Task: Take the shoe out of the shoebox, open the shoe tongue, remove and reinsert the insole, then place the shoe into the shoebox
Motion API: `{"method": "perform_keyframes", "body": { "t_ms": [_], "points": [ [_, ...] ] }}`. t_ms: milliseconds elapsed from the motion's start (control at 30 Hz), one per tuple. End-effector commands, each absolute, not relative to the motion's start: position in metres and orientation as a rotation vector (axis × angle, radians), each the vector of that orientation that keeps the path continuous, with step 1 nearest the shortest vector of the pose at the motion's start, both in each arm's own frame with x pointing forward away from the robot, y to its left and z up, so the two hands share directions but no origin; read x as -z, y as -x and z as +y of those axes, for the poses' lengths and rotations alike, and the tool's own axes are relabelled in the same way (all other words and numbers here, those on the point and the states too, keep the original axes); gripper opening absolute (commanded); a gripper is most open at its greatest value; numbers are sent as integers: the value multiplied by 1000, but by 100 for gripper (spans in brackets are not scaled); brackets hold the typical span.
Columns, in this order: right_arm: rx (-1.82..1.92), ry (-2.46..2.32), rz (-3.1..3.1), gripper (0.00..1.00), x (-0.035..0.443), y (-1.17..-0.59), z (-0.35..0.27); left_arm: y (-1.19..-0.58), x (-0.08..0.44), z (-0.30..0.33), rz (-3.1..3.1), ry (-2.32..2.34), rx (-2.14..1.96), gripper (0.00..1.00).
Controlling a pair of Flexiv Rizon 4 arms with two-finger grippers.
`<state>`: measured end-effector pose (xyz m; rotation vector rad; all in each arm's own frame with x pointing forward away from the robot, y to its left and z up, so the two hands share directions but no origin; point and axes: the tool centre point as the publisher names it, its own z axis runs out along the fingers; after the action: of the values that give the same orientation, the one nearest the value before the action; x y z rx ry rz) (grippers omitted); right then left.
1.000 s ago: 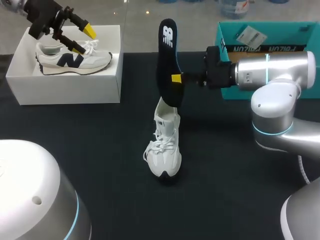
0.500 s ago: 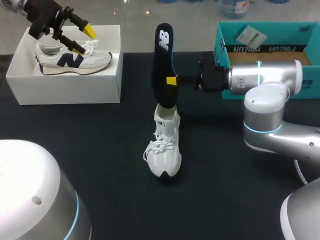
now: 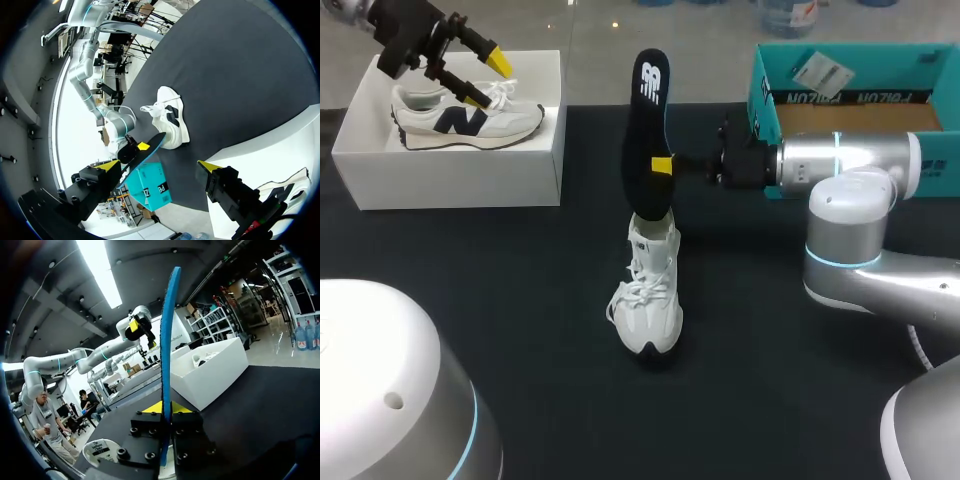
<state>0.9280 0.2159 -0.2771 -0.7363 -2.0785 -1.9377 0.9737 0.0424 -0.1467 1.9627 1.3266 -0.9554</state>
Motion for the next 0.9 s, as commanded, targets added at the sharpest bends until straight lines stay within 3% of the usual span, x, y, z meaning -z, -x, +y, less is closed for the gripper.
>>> {"method": "perform_keyframes", "body": {
  "t_ms": [33,900],
  "points": [
    [1941,724,-2073,0,288,-925,220,-974,147,43,1326,-1966,955,100],
    [1843,783,-2080,0,337,-895,215,-974,147,43,1326,-1966,955,100]
  ]
}}
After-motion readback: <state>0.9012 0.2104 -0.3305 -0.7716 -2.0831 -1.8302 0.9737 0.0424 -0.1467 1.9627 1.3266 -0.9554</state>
